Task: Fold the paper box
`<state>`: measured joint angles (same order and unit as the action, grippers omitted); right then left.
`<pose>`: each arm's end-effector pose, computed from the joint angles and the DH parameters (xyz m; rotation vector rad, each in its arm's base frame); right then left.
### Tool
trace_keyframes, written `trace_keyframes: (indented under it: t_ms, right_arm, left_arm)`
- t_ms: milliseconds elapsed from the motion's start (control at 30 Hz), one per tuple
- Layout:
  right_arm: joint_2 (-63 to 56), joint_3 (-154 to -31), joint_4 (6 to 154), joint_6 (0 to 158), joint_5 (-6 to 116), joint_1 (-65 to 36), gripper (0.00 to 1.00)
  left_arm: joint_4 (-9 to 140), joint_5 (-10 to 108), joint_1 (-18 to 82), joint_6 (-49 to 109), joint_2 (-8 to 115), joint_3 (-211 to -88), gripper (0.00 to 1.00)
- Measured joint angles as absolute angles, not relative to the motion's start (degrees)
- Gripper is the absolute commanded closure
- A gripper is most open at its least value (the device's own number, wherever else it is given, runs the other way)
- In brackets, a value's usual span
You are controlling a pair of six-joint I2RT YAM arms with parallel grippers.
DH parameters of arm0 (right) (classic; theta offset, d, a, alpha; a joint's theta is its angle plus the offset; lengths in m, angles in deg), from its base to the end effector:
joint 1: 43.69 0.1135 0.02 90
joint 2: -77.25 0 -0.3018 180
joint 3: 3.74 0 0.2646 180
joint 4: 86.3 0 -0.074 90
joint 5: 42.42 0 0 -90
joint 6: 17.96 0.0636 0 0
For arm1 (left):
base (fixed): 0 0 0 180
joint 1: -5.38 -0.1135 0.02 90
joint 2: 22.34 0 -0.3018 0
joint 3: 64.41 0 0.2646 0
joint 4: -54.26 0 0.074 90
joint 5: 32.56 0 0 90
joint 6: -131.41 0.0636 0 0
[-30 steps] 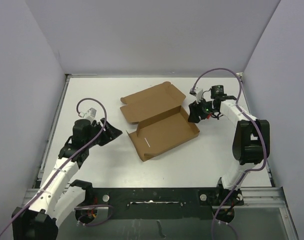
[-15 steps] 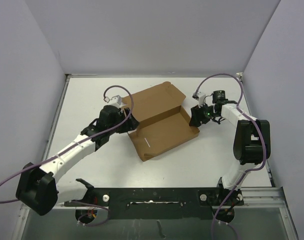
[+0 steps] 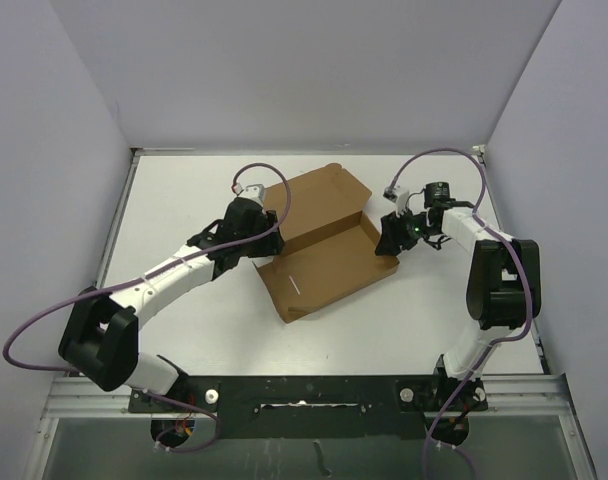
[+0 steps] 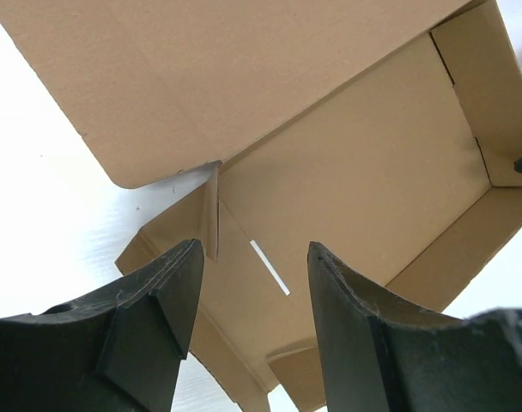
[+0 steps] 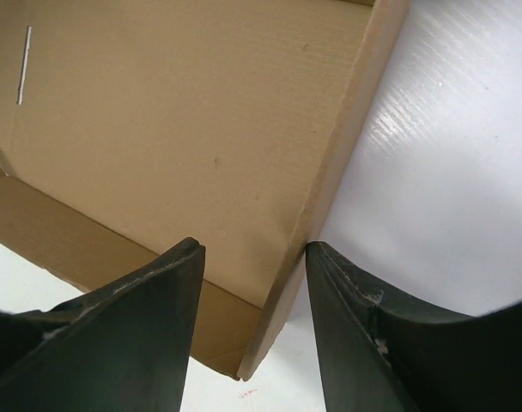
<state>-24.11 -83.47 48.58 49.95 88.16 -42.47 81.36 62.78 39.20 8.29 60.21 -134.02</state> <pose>0.3727 0.0493 0.1995 -0.6926 2.4146 0.8174 0.2890 -0.1865 0.2652 -0.0362 2.3177 -0.5053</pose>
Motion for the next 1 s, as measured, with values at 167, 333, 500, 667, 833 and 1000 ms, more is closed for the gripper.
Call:
trace_keyframes:
  t_ms: [167,333,500,667,833,1000]
  right_arm:
    - [-23.9,-83.4,47.4,49.9,89.4,-42.5,0.50]
    - [-21.3,-81.6,46.8,49.8,90.4,-42.1,0.51]
    - [-19.7,-80.6,46.2,49.8,91.9,-41.7,0.51]
    - [-19.7,-80.5,46.2,49.8,92.5,-40.9,0.51]
    - [-19.7,-80.3,46.2,49.9,92.9,-40.0,0.51]
    - [-19.7,-80.3,46.2,49.9,93.1,-39.5,0.51]
  left_arm:
    - [81.3,62.8,39.2,9.0,60.4,-134.0,0.50]
    - [80.8,63.6,39.2,9.4,59.0,-133.0,0.52]
    - [81.3,65.0,39.2,10.4,54.7,-130.4,0.54]
    - [81.8,65.5,39.2,11.9,54.2,-130.4,0.56]
    - [81.8,65.8,38.7,13.9,55.4,-130.4,0.57]
    - [82.6,65.6,36.9,16.2,60.5,-131.6,0.57]
